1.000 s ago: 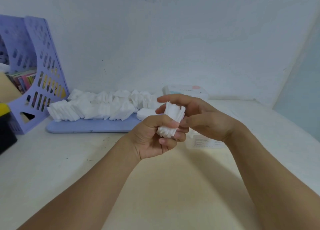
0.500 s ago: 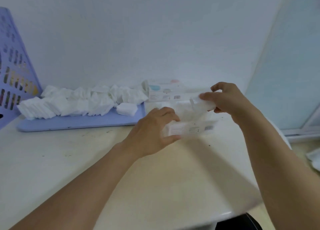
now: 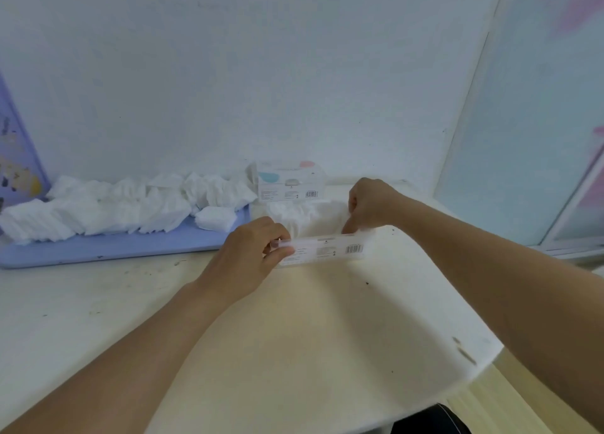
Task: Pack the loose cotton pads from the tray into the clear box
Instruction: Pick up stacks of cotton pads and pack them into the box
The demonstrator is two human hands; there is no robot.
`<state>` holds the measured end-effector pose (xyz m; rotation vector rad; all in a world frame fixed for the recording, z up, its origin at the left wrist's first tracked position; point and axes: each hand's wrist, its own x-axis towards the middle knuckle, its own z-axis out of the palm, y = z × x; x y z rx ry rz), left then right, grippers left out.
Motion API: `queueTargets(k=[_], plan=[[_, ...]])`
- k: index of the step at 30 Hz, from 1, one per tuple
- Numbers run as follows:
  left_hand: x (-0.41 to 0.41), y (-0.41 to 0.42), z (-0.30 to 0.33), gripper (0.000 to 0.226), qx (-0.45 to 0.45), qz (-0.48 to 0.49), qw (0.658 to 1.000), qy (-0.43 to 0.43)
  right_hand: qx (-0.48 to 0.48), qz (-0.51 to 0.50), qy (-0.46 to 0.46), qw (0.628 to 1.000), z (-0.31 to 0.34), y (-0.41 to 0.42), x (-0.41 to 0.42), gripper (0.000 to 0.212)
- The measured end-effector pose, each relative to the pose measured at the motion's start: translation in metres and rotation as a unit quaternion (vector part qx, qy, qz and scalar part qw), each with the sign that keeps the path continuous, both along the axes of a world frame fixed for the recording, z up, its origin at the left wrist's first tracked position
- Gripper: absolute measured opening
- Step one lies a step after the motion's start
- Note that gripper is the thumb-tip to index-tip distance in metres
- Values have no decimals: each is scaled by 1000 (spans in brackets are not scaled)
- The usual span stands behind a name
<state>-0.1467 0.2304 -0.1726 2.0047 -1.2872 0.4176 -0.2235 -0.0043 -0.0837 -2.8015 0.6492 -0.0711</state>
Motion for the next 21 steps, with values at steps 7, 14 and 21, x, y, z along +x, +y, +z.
queueTargets(k=[7,14,21], plan=[[1,2,-1,8,-6,-3,1000,-5,-91,6,-27,995,5,6,3,49],[2,2,-4,7,-2,-2,1000,-2,21,182,-44,982,14,9,-9,30],[-2,0,-4,9,-3,-9,1000,18,-160,163,124,966,10,22,-17,69]])
